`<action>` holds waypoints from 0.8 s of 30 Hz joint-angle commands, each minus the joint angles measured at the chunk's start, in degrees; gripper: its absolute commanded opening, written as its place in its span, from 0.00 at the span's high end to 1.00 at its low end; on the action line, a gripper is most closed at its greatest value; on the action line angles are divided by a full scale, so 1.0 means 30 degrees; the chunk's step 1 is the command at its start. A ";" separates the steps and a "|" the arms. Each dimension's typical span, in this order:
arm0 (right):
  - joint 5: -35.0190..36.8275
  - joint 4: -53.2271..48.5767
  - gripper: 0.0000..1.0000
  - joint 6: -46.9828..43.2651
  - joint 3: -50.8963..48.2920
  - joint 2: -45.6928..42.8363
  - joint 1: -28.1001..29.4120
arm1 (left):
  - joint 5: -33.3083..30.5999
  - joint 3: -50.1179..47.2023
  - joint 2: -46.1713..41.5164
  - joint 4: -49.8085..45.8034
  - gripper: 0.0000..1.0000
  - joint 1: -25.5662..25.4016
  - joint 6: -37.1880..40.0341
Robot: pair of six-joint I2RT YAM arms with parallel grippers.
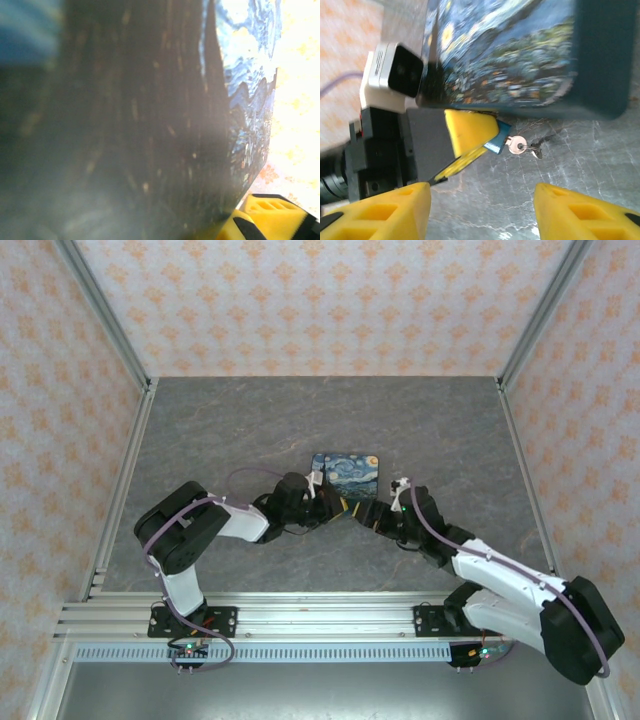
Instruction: Unlock the padlock with the key
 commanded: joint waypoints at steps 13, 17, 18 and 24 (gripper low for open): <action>0.4621 -0.3101 0.53 -0.6887 0.2935 0.3125 0.2438 | 0.2844 0.2482 -0.1147 -0.5056 1.00 0.0177 -0.0526; 0.4912 -0.3380 0.55 -0.7535 0.3380 0.3927 0.2470 | 0.3081 0.2878 -0.1400 -0.5778 1.00 0.0177 -0.0643; 0.5001 -0.3489 0.55 -0.7657 0.3516 0.4075 0.2471 | 0.3114 0.2957 -0.1433 -0.5928 1.00 0.0177 -0.0658; 0.5570 -0.4172 0.57 -0.8478 0.4209 0.4834 0.2595 | 0.3297 0.3203 -0.1539 -0.6285 1.00 0.0177 -0.0805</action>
